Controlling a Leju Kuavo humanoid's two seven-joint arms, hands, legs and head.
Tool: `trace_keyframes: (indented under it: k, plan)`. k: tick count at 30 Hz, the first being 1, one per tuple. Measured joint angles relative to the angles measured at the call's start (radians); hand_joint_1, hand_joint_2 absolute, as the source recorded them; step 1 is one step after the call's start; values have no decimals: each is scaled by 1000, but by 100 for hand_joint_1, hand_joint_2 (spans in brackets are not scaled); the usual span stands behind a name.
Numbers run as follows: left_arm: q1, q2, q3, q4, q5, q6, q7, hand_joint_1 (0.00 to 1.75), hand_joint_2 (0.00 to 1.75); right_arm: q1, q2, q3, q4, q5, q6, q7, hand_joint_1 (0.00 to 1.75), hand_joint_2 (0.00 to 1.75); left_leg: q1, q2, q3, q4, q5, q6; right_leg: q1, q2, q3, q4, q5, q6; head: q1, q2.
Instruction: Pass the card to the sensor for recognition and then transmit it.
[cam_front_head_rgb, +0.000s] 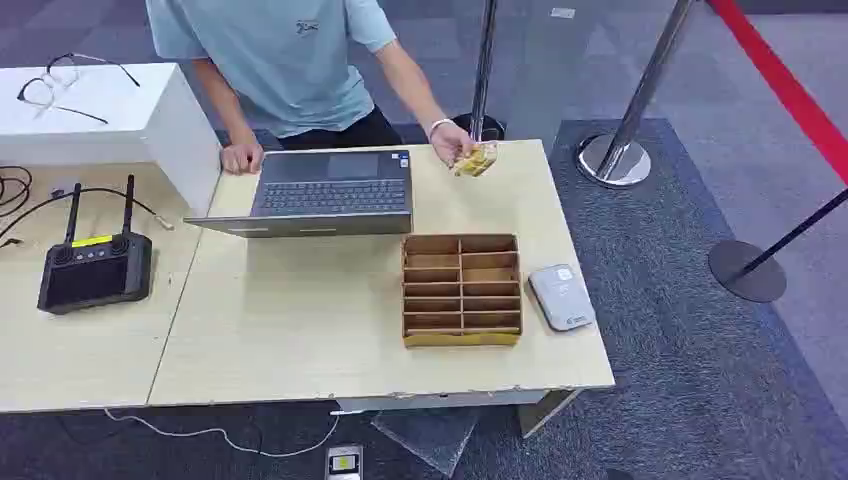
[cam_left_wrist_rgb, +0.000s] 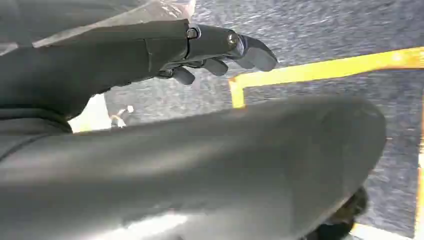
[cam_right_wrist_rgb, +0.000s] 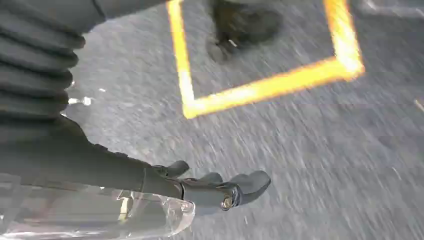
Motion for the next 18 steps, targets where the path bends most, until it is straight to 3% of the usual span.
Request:
trace_keyframes:
  k: [10, 14, 18]
  plan:
    - [-27, 24, -123, 23, 94, 5, 90, 0, 175, -100, -123, 24, 9, -98, -125, -169, 0, 175, -1, 0, 2, 0, 0, 0, -1, 0, 2, 0, 0, 1, 0, 0]
    - [-39, 32, -174, 32, 107, 10, 114, 0, 175, -132, -166, -3, -11, -55, -156, -248, 0, 175, 0, 0, 3, 0, 0, 0, 0, 0, 3, 0, 0, 1, 0, 0]
    - [-43, 36, -210, 37, 115, 14, 119, 0, 175, -129, -180, -51, -61, 26, -165, -258, 0, 175, 0, 0, 3, 0, 0, 0, 0, 0, 3, 0, 0, 1, 0, 0]
